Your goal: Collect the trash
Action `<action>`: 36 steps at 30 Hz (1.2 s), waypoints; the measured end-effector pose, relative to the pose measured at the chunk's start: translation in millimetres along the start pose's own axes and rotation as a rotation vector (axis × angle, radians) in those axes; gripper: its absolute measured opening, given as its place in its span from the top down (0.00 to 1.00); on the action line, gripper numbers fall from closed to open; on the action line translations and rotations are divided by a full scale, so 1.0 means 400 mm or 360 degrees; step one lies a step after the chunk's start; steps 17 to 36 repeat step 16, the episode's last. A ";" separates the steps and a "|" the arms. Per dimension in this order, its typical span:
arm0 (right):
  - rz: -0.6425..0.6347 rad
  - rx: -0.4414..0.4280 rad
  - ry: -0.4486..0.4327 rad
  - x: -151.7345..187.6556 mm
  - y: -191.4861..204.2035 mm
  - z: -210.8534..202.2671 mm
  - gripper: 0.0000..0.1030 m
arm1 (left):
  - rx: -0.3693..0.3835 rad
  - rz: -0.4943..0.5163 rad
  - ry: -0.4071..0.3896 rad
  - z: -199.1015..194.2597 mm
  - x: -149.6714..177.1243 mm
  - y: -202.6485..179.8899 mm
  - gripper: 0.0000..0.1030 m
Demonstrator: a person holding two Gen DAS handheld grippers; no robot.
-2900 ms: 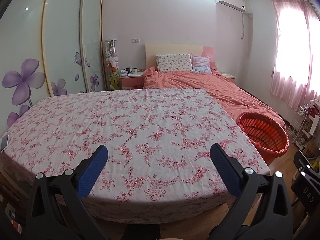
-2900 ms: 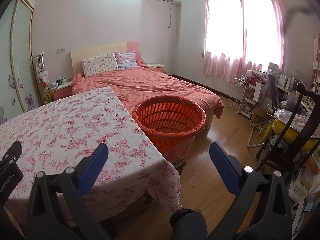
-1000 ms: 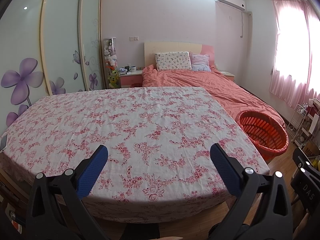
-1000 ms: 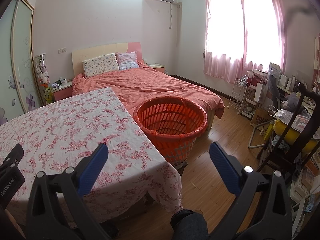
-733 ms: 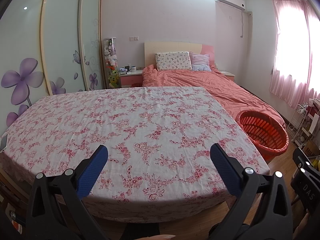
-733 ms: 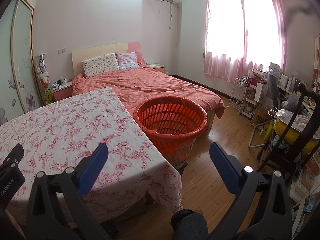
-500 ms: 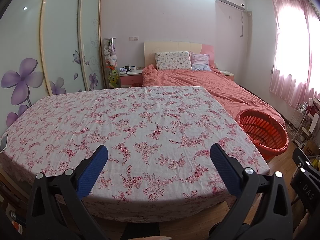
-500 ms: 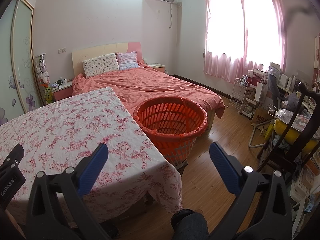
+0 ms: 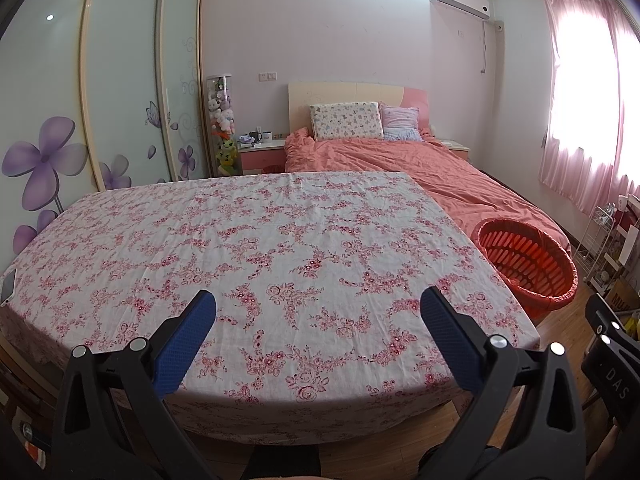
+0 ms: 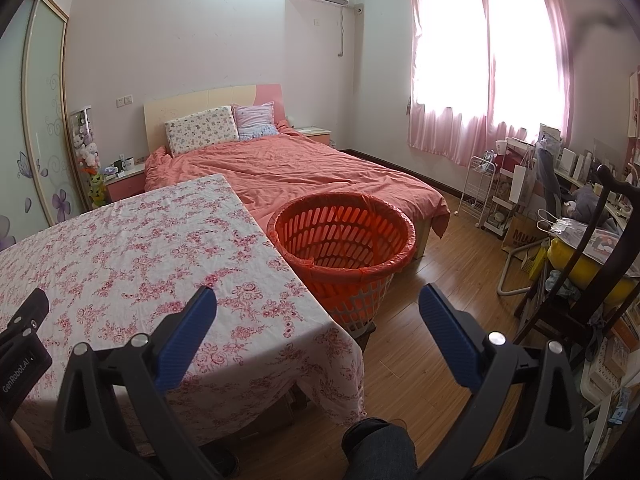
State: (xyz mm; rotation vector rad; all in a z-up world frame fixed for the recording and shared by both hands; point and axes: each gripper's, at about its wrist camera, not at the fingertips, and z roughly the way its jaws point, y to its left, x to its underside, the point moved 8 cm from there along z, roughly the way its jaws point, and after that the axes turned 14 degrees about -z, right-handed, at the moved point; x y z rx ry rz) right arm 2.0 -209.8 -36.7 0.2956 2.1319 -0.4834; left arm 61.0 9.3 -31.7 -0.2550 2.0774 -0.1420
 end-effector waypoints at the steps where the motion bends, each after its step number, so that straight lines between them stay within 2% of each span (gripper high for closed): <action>1: 0.0000 0.0000 0.0000 0.000 0.000 0.000 0.04 | 0.0000 0.0000 0.0001 0.000 0.000 0.000 0.02; 36: 0.0002 0.0001 0.0001 -0.001 0.002 -0.001 0.04 | -0.0004 -0.0004 0.0002 -0.002 0.004 0.007 0.02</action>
